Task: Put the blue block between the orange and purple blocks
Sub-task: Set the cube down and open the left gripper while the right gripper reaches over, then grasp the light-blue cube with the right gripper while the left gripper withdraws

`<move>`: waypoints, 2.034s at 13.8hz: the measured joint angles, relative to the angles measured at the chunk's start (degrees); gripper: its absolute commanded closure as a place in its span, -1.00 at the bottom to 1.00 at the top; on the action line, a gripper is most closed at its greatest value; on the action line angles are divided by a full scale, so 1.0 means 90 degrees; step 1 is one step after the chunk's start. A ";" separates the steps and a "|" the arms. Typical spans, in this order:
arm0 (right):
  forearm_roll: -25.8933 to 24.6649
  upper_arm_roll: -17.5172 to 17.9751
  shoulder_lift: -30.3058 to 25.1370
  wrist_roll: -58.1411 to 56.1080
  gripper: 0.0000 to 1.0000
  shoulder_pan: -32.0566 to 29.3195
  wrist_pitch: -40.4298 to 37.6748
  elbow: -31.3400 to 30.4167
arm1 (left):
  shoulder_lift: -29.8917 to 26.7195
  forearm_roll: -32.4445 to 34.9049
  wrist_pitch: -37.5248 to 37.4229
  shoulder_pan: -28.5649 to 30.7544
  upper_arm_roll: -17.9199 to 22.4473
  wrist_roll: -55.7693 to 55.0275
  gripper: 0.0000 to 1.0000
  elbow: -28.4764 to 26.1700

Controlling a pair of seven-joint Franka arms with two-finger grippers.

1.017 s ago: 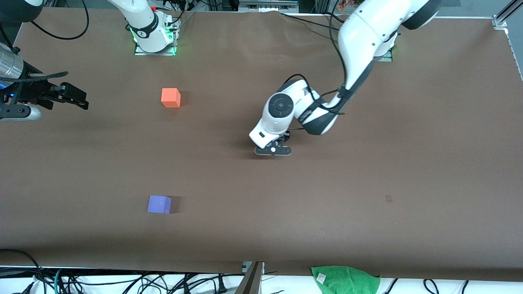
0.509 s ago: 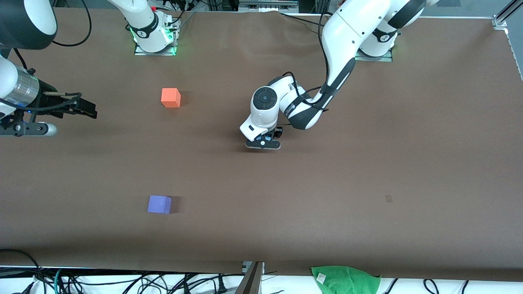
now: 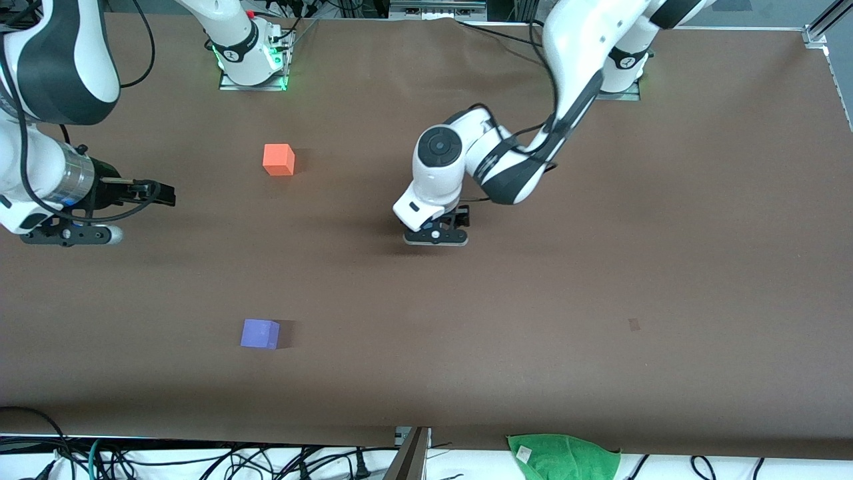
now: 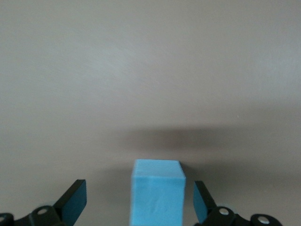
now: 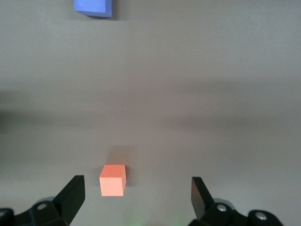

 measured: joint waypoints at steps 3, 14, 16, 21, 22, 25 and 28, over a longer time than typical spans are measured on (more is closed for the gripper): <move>0.0076 0.0055 0.0015 0.0000 -1.00 0.0090 -0.0014 -0.0004 | -0.0879 -0.0005 -0.1198 0.0510 -0.0003 0.0204 -1.00 0.0019; 0.1193 0.0157 0.1259 0.4015 -1.00 0.3148 0.2350 -0.0139 | -0.2613 -0.0651 -0.2884 0.3284 0.0014 0.2551 -1.00 0.0018; 0.1214 0.0161 0.1656 0.4505 -1.00 0.3606 0.3073 -0.0162 | -0.2806 -0.0795 -0.3065 0.3624 0.0014 0.3049 -1.00 0.0017; 0.1218 0.0154 0.2561 0.4898 -1.00 0.4393 0.4270 -0.0160 | -0.3248 -0.0934 -0.3497 0.3961 0.0009 0.3843 -1.00 -0.0001; 0.1205 0.0148 0.2652 0.4909 -1.00 0.4505 0.4389 -0.0156 | -0.3286 -0.1008 -0.3525 0.4065 0.0013 0.4053 -1.00 -0.0024; 0.1123 0.0114 0.2834 0.4915 -1.00 0.4598 0.4596 -0.0144 | -0.3294 -0.1067 -0.3651 0.4285 0.0013 0.4396 -1.00 -0.0121; 0.0907 0.0073 0.3115 0.4914 -1.00 0.4596 0.4897 -0.0110 | -0.3304 -0.1251 -0.3740 0.4318 0.0009 0.4471 -1.00 -0.0140</move>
